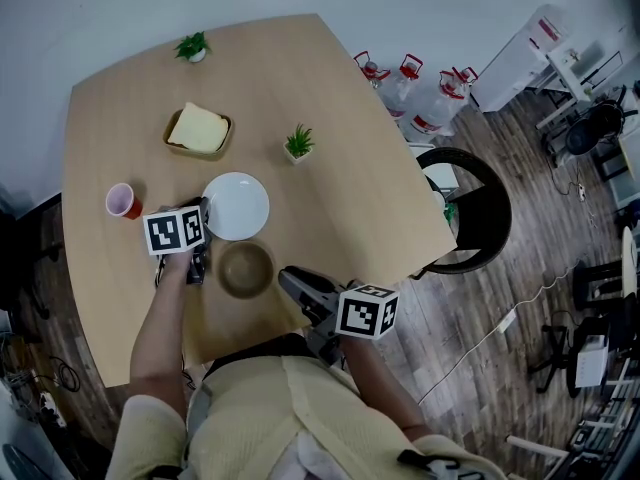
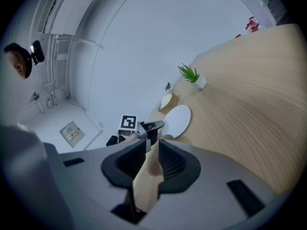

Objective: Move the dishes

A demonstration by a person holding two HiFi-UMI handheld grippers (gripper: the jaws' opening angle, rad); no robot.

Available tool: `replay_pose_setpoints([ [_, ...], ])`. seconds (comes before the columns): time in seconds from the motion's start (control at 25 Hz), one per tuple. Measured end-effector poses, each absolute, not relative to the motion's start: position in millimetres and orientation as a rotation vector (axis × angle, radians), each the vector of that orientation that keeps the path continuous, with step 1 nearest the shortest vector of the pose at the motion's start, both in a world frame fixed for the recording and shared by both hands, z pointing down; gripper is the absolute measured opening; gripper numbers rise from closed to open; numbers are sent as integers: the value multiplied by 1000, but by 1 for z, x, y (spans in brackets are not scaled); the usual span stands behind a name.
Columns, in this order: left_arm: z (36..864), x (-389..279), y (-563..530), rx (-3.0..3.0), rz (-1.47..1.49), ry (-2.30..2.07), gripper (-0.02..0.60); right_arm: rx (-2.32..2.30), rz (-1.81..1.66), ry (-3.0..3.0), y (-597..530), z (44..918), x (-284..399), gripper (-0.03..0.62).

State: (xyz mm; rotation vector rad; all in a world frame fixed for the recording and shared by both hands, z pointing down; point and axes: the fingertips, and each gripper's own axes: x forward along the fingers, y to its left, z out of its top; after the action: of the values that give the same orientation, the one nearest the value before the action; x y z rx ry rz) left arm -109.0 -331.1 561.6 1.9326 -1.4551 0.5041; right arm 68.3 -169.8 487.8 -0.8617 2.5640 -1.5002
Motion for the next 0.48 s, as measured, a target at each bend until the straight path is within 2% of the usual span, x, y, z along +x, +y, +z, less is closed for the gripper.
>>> replay_pose_setpoints([
  [0.48,568,-107,-329,1994,726,-1529,41,-852,-1512,2577,-170,488,69,92],
])
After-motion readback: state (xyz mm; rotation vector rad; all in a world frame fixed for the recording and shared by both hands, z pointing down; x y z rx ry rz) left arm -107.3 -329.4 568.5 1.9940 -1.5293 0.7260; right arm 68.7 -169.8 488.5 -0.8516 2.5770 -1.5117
